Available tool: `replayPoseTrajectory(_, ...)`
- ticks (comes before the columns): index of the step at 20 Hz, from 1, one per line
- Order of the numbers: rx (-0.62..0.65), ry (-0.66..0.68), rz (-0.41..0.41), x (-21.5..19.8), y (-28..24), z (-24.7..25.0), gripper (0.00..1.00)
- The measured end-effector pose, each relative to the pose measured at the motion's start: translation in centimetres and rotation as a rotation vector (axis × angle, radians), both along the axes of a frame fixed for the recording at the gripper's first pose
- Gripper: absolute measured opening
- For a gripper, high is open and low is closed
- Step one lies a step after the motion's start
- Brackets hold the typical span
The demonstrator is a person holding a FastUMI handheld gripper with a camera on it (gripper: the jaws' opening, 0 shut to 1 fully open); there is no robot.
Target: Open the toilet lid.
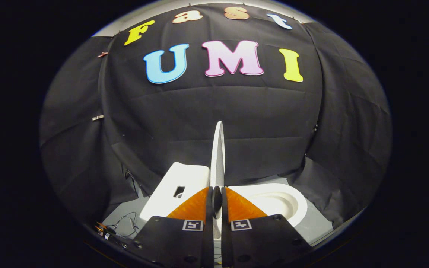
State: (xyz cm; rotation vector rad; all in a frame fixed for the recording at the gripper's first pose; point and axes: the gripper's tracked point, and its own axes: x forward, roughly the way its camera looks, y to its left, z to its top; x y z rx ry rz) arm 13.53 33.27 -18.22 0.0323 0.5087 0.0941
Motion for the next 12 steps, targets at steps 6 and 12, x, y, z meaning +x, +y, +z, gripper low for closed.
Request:
replayPoseTrajectory(6, -0.041, -0.015, 0.046, -0.4, 3.7, -0.7, 0.12)
replayPoseTrajectory(12, -0.091, -0.008, 0.129, -0.8, 8.1, -1.6, 0.12)
